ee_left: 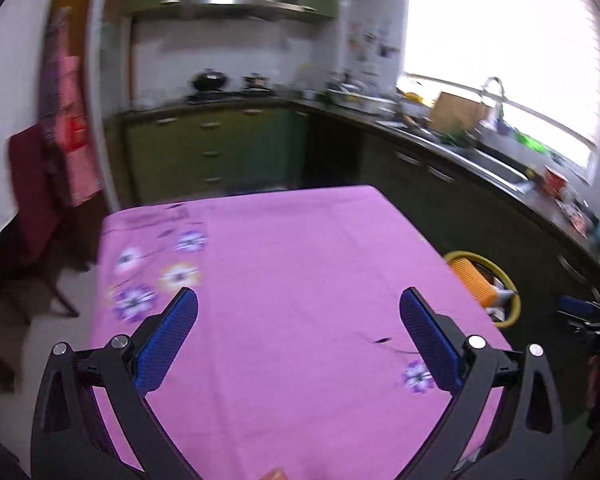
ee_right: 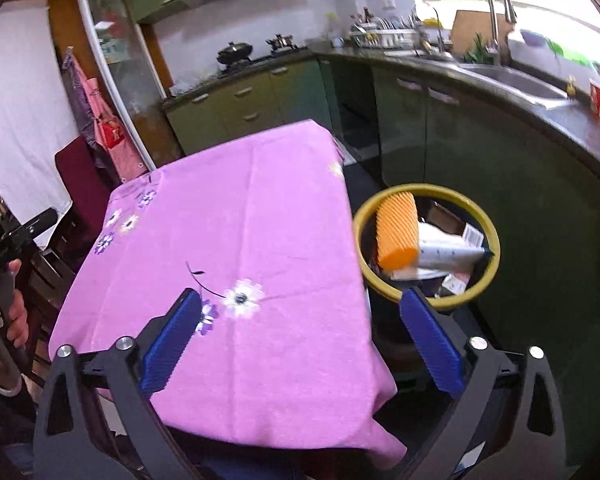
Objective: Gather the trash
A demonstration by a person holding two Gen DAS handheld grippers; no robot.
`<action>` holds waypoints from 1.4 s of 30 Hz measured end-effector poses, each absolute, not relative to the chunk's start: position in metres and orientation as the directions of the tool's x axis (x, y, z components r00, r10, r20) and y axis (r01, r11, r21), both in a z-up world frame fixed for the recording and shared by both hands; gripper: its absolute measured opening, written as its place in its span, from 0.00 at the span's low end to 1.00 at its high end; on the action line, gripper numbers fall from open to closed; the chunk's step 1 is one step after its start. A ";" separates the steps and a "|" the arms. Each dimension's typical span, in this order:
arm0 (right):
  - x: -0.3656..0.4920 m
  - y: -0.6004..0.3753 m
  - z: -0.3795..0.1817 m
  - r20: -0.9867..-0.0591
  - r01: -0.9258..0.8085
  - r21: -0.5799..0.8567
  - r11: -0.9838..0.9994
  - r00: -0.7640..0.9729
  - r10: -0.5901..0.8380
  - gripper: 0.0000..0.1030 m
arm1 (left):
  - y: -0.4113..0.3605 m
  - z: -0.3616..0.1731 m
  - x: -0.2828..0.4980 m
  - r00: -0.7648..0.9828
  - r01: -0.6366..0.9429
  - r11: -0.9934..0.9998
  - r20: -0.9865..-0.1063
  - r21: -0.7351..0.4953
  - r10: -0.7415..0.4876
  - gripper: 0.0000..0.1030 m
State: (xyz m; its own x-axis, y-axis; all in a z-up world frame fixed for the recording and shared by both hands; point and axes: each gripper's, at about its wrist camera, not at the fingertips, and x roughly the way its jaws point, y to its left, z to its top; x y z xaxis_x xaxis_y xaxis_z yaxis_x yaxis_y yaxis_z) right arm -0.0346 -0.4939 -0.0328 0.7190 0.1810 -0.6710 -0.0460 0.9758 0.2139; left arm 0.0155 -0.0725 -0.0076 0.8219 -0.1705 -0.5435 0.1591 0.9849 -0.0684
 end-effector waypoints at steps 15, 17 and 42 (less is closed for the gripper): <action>-0.101 -0.463 0.003 -0.565 -0.013 0.071 0.997 0.823 0.050 0.95 | -0.029 -0.018 -0.041 0.807 0.078 0.987 -0.572 -0.138 -0.144 0.94; -0.108 -0.460 0.007 -0.551 -0.013 0.064 0.998 0.833 0.046 0.95 | -0.029 -0.017 -0.044 0.818 0.067 0.990 -0.560 -0.126 -0.127 0.94; -0.113 -0.446 0.017 -0.522 -0.021 0.012 1.000 0.852 0.024 0.95 | -0.037 -0.011 -0.055 0.824 0.130 0.984 -0.540 -0.118 -0.173 0.94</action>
